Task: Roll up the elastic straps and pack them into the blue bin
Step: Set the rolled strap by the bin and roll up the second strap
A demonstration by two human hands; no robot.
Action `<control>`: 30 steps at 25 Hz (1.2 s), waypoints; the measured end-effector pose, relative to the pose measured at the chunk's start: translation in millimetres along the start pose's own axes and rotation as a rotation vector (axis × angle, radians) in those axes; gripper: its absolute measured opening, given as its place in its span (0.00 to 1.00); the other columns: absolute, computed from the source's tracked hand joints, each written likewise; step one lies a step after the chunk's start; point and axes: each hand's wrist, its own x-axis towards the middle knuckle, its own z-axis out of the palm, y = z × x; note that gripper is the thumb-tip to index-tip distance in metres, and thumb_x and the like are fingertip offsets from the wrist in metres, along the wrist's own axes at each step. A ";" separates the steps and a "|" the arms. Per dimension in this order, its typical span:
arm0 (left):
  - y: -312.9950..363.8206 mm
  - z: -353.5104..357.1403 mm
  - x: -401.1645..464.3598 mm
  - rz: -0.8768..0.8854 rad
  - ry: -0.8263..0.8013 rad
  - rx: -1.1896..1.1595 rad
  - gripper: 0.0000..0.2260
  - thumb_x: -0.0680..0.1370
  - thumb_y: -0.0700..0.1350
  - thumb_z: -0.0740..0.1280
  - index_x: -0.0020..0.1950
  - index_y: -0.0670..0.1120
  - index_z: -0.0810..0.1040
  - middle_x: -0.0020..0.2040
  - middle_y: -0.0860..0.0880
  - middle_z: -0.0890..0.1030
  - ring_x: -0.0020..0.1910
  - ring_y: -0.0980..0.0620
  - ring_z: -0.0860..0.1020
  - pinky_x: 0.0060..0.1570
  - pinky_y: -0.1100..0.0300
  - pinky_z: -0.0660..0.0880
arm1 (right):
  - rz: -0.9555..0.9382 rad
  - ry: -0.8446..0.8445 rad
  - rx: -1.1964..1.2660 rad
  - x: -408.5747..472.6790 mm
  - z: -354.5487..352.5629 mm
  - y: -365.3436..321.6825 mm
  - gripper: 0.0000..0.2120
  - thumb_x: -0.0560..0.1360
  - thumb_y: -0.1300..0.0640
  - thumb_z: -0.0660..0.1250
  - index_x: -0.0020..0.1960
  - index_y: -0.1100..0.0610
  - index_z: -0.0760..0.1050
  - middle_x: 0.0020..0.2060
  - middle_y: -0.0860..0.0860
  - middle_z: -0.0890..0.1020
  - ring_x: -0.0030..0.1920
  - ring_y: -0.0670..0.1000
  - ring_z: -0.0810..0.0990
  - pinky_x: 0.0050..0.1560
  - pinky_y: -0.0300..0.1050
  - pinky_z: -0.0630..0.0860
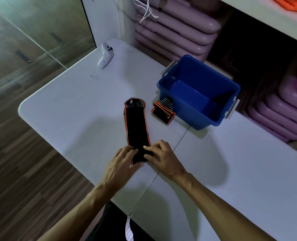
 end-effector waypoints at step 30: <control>-29.9 -19.8 -5.1 0.072 -0.070 -0.008 0.26 0.73 0.53 0.70 0.66 0.41 0.73 0.64 0.42 0.74 0.55 0.43 0.80 0.51 0.52 0.80 | -0.307 0.051 -0.413 22.7 3.5 -3.1 0.24 0.74 0.49 0.71 0.67 0.56 0.75 0.64 0.51 0.77 0.60 0.53 0.69 0.48 0.50 0.75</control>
